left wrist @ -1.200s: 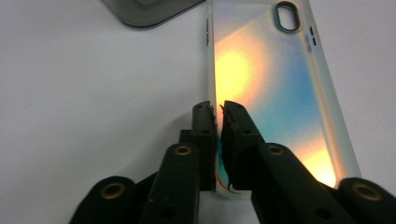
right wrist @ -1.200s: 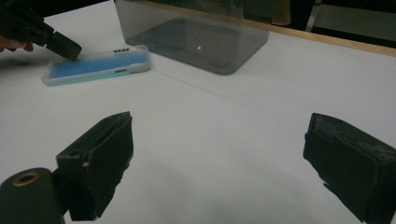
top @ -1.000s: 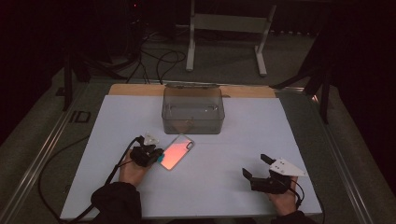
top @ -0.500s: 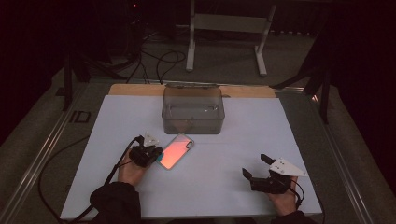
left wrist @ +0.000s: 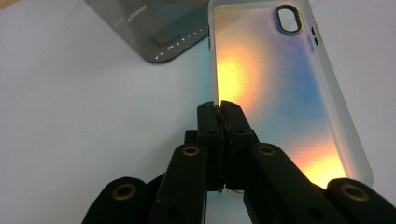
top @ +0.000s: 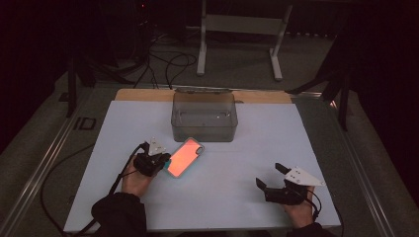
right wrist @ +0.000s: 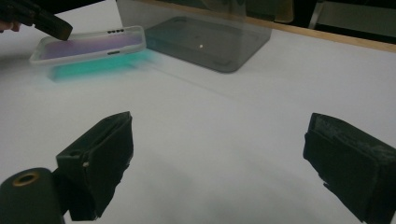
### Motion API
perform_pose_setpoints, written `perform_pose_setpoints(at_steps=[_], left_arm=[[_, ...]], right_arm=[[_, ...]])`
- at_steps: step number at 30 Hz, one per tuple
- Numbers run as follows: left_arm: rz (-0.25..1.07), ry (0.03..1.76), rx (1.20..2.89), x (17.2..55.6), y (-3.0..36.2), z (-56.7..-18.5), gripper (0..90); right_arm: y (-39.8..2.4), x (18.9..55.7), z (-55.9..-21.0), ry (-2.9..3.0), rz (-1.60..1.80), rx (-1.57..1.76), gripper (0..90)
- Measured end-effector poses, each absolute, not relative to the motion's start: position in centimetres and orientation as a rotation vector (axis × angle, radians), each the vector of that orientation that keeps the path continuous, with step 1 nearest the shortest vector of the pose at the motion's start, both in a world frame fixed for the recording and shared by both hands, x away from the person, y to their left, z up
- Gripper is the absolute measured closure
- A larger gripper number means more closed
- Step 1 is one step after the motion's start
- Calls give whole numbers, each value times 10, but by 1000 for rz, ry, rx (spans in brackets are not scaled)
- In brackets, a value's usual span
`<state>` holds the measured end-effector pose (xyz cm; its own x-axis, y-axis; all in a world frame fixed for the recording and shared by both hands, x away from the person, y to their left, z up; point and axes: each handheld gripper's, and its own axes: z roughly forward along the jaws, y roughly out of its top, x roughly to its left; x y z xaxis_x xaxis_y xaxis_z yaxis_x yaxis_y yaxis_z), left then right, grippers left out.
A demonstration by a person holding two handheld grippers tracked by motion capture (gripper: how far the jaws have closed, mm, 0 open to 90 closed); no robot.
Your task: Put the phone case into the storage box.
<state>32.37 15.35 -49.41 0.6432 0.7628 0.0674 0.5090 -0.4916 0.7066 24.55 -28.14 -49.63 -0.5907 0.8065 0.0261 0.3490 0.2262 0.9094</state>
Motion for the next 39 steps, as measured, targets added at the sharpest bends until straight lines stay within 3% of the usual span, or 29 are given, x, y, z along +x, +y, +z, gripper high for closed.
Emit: perform_pose_setpoints(at_steps=[22, 39], left_arm=[[515, 945, 2122, 310, 146, -478, 888], [505, 915, 2077, 306, 139, -469, 887]], right_arm=[[-270, 250, -489, 2079, 1410, 1075, 83], [-226, 269, -465, 2159, 1455, 1038, 83]])
